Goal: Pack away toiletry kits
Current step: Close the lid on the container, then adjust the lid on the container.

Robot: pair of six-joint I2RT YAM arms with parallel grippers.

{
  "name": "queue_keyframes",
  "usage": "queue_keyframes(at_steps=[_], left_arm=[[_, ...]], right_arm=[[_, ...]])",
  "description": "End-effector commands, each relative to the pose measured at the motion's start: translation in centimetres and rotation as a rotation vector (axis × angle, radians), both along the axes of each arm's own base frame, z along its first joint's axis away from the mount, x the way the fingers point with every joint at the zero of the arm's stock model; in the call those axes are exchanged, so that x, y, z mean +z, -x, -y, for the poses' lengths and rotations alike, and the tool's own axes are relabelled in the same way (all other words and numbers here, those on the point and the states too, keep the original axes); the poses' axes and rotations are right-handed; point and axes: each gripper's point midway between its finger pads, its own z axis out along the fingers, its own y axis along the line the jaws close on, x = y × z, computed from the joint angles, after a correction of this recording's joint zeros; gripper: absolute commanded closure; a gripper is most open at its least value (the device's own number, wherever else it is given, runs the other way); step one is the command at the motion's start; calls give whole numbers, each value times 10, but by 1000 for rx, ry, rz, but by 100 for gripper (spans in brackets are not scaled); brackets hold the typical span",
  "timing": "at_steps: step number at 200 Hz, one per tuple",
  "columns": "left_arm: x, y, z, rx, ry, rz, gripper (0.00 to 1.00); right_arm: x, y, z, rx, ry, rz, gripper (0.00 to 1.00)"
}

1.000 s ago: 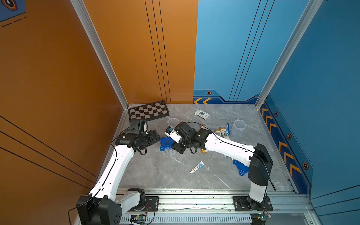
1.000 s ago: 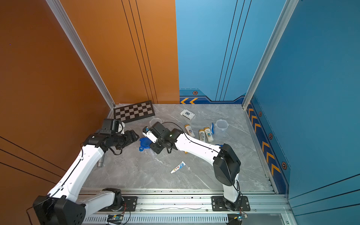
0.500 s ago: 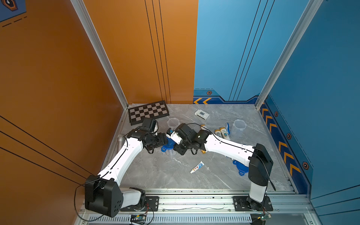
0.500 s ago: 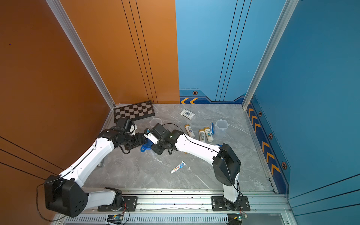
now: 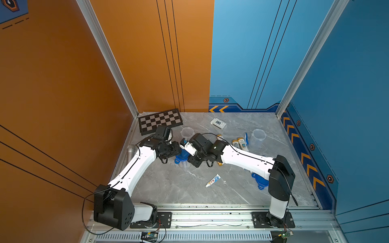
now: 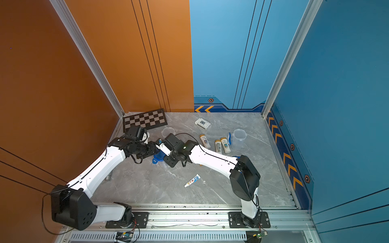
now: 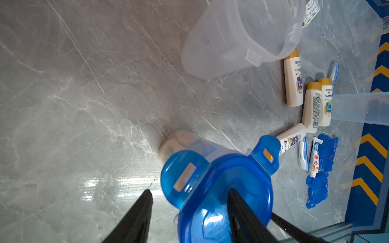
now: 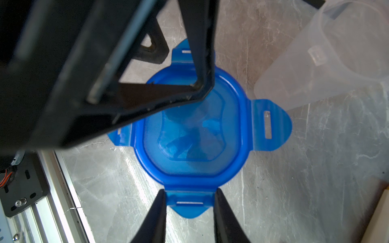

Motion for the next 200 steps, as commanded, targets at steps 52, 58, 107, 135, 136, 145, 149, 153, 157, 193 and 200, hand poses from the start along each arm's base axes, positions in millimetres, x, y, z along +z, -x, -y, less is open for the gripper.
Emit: queue_keyframes(at_steps=[52, 58, 107, 135, 136, 145, 149, 153, 157, 193, 200], left_arm=[[-6, 6, -8, -6, -65, -39, 36], [-2, 5, -9, -9, -70, -33, 35], [34, -3, -16, -67, -156, 50, 29], [46, -13, -4, -191, -183, 88, 33], [46, -14, -4, -194, -185, 88, 33], [46, -16, 1, -228, -189, 89, 35], [47, -17, 2, -239, -188, 88, 35], [47, -18, 4, -249, -185, 88, 36], [47, -19, 6, -260, -181, 87, 37], [39, -16, 17, -347, -173, 41, 41], [36, -14, 17, -360, -177, 29, 41]], right_arm=[[41, 0, 29, -134, -30, 14, 33], [44, 0, 31, -144, -39, 9, 31], [71, -3, 46, -290, -128, -131, 31], [66, -3, 44, -412, -216, -403, 35], [65, -3, 44, -417, -218, -414, 36], [59, -4, 41, -450, -239, -506, 40], [58, -4, 39, -457, -246, -540, 42], [57, -4, 37, -461, -251, -567, 44], [56, -3, 35, -460, -253, -585, 45], [53, 3, 23, -456, -253, -714, 48], [48, 6, 22, -457, -242, -736, 49]])
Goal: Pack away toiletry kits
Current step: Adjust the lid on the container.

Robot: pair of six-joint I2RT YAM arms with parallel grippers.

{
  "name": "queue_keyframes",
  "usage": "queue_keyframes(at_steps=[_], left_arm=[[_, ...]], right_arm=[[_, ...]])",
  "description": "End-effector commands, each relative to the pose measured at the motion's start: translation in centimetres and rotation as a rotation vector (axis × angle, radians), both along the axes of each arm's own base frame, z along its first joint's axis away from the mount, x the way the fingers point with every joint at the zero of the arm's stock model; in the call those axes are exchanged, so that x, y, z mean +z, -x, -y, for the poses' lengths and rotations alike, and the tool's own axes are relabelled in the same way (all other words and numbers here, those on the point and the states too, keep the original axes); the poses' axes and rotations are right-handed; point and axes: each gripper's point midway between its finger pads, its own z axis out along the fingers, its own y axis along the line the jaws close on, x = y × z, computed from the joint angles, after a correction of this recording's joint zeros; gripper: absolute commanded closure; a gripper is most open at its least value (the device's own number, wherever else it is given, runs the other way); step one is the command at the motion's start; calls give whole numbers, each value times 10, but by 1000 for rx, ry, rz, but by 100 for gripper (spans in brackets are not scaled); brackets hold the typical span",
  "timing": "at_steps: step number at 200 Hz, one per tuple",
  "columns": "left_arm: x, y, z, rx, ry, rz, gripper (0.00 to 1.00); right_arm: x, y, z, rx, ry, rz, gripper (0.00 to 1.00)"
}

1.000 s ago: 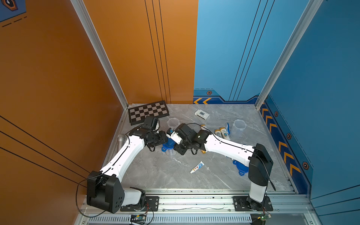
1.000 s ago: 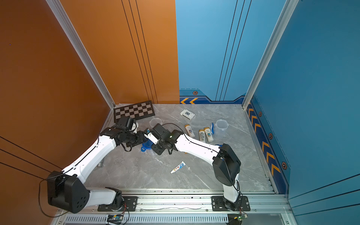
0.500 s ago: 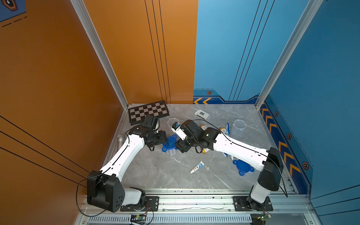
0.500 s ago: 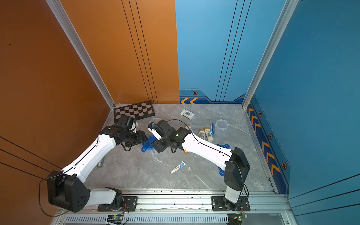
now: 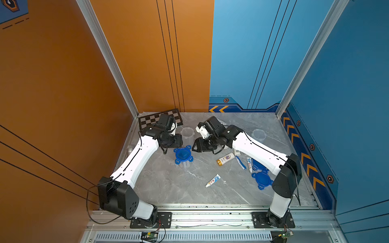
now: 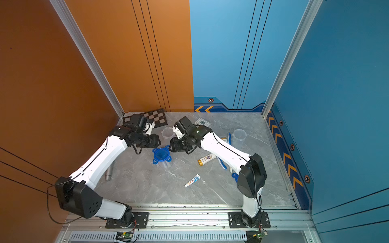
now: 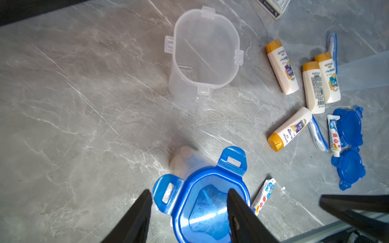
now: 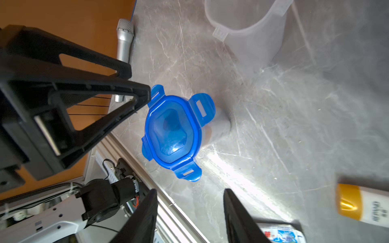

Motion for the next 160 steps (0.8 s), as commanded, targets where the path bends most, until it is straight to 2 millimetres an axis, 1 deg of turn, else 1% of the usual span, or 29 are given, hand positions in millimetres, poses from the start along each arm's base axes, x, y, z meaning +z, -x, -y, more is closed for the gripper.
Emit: queue_keyframes(at_steps=[1, 42, 79, 100, 130, 132, 135, 160], left_arm=[[-5, 13, 7, -97, -19, -57, 41], [-13, 20, 7, -140, -37, -90, 40], [-20, 22, 12, -167, -28, -118, 40], [-26, 24, 13, -180, -32, -143, 40], [-29, 26, 14, -189, -27, -158, 38], [-30, 26, 14, -188, -28, -158, 39], [-30, 26, 13, -186, -28, -161, 39], [-34, 27, 14, -183, -14, -179, 39]], right_arm=[[-4, 24, -8, 10, -28, -181, 49], [-19, 39, -15, 35, -2, -242, 51], [-35, 41, -21, 39, 29, -259, 52], [-39, 38, -27, 38, 30, -261, 52], [-53, 32, -30, 18, 46, -268, 52], [-45, 29, -33, 18, 29, -254, 52], [-43, 28, -35, 17, 23, -248, 52], [-48, 21, -39, 0, 19, -249, 53]])
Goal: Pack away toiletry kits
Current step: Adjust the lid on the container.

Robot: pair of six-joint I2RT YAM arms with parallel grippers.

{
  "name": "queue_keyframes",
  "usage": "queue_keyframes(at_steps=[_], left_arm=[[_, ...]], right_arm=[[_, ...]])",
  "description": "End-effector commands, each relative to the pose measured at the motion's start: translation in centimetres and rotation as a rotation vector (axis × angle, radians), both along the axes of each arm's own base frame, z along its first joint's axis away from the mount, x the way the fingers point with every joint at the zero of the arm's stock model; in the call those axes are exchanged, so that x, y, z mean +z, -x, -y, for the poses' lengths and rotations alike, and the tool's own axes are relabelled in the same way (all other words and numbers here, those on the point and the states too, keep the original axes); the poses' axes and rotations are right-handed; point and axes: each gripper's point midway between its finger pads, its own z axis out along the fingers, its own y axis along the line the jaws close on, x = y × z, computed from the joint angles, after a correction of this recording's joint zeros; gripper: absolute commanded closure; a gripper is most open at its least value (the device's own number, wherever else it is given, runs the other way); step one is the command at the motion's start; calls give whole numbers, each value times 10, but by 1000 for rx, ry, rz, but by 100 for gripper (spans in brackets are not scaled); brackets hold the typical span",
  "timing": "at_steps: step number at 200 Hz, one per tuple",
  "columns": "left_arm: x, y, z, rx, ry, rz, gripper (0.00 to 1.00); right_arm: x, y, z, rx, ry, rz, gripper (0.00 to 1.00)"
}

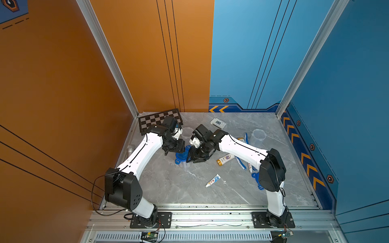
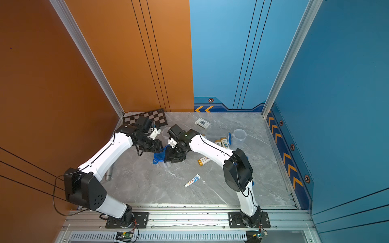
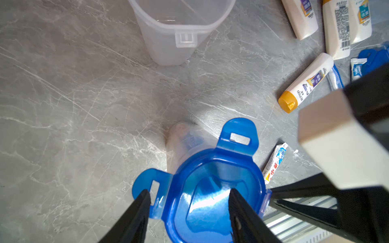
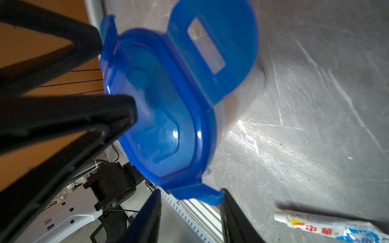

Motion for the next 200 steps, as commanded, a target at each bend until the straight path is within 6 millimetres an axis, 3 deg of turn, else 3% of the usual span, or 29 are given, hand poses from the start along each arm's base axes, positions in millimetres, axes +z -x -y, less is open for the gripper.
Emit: queue_keyframes(at_steps=[1, 51, 83, 86, 96, 178, 200], left_arm=[[-6, 8, 5, -26, 17, -49, 39], [-14, 18, 5, -9, 37, -91, 40], [-18, 21, 6, -5, 38, -106, 40], [-18, 21, 6, -6, 35, -104, 40], [-18, 21, 6, -7, 35, -106, 40], [-25, 25, 3, -26, -6, -116, 40], [-25, 27, 2, -32, -29, -116, 40]], right_arm=[[8, -11, -8, -29, -24, 22, 53], [2, -20, -10, -47, -34, 16, 57], [7, -23, -1, -65, -31, 30, 57], [-1, -20, 4, -67, -12, 14, 56], [-1, -19, 9, -74, -6, 13, 56], [32, -29, 23, -129, -3, 88, 49], [28, -33, 26, -144, 12, 89, 49]])
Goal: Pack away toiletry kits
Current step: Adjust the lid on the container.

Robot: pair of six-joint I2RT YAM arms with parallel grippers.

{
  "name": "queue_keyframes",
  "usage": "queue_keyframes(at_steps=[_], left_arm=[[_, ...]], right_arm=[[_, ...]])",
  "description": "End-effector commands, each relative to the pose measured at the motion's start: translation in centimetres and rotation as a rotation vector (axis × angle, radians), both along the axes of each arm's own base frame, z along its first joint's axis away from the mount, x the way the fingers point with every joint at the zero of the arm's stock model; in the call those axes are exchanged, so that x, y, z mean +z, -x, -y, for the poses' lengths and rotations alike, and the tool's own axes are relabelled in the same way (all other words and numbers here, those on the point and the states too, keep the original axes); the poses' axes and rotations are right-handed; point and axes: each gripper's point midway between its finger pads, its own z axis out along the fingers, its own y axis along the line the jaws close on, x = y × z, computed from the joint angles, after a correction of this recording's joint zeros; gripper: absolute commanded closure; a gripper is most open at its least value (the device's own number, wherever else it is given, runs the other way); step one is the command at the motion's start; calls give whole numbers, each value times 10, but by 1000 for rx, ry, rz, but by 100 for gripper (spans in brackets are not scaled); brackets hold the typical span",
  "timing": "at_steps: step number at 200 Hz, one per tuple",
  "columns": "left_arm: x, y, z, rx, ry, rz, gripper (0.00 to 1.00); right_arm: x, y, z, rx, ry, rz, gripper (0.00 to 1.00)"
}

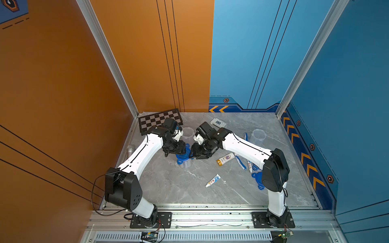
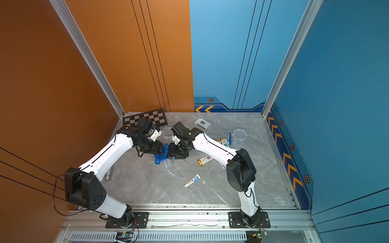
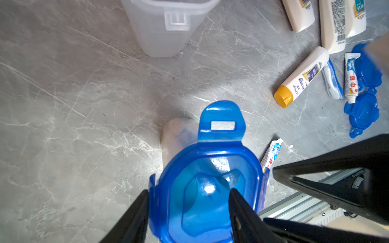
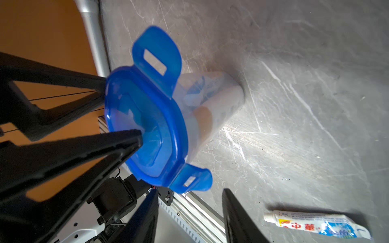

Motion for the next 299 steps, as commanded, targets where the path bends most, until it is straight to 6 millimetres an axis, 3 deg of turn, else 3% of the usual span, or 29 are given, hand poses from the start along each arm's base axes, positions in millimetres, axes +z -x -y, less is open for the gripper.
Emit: queue_keyframes(at_steps=[1, 23, 111, 186, 234, 237, 243, 299], left_arm=[[-16, 20, -3, -24, -59, -85, 40], [-17, 24, -7, -12, -96, -98, 40], [-20, 30, -16, 55, -138, -132, 37], [-18, 35, -13, 81, -84, -153, 36], [-18, 35, -17, 129, -30, -182, 34], [-18, 35, -17, 129, -30, -183, 34], [-18, 35, -17, 128, -30, -183, 34], [-19, 36, -20, 120, -28, -183, 32]], right_arm=[[17, -10, 9, -45, 10, 45, 49], [25, -16, 6, -46, 5, 72, 50], [9, -9, 0, -17, 49, 57, 55], [6, -38, -2, -29, 57, 106, 53], [2, -26, -12, 9, 55, 95, 58], [-11, -26, -13, 13, 72, 77, 58], [-13, -25, -14, 16, 76, 74, 58], [-19, -17, -10, 27, 94, 63, 67]])
